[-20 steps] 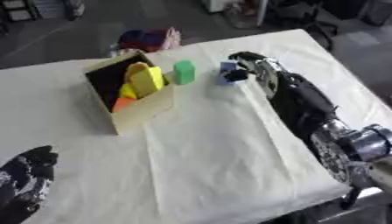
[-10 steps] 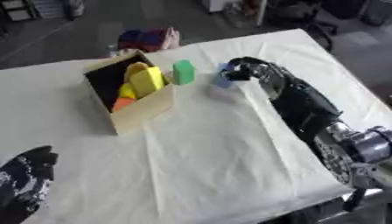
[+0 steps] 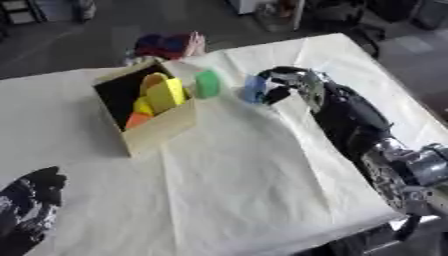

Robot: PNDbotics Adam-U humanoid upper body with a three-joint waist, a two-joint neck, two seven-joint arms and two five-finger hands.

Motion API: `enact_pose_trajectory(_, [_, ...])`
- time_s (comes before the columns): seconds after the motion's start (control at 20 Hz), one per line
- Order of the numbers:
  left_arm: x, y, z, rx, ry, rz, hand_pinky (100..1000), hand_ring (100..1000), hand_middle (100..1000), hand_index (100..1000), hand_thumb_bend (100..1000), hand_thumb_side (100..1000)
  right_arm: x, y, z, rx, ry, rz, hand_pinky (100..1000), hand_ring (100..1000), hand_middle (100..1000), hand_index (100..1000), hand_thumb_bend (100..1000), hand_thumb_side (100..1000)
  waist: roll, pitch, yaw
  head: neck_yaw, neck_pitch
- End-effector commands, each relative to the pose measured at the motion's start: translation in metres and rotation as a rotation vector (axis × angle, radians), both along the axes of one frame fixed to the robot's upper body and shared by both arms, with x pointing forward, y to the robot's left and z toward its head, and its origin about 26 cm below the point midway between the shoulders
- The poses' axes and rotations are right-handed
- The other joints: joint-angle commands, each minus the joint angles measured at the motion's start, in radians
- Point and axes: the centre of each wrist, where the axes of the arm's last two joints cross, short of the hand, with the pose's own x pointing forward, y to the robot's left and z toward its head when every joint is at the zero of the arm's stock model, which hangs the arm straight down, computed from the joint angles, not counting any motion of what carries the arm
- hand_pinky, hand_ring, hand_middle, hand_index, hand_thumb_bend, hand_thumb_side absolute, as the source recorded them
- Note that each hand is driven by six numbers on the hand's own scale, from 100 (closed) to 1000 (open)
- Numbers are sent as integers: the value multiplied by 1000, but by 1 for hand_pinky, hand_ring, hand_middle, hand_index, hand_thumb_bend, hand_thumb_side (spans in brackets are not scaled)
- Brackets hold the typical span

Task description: Pick up objects on the table and place them in the box.

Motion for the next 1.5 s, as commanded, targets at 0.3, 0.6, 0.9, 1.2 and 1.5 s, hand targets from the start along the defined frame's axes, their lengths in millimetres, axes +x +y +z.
enact_pose_trajectory(0.3, [2,3,6,11,-24,4,835,812,734,870,100,468,5,1,24,-32,-353,-74,857,710,436,664,100,100,13,-12,-3,-4,-3])
enact_pose_trajectory(0.6, [2,3,6,11,-22,4,834,812,734,870,100,468,12,13,55,23,-529,-35,845,675,407,648,100,100,12,-15,-1,-5,-3])
enact_pose_trajectory(0.9, [1,2,5,11,-19,-3,835,812,734,870,100,469,19,56,104,60,-632,205,857,694,433,671,100,100,9,-18,6,-10,-3])
enact_pose_trajectory(1.2, [2,-1,6,9,-19,-15,835,813,735,870,100,471,21,124,126,83,-592,491,877,728,465,702,100,100,9,-16,21,-22,-3])
enact_pose_trajectory(1.5, [2,-3,6,5,-20,-25,835,813,734,869,100,472,18,178,117,33,-503,671,900,784,552,801,100,143,13,-13,35,-36,-3])
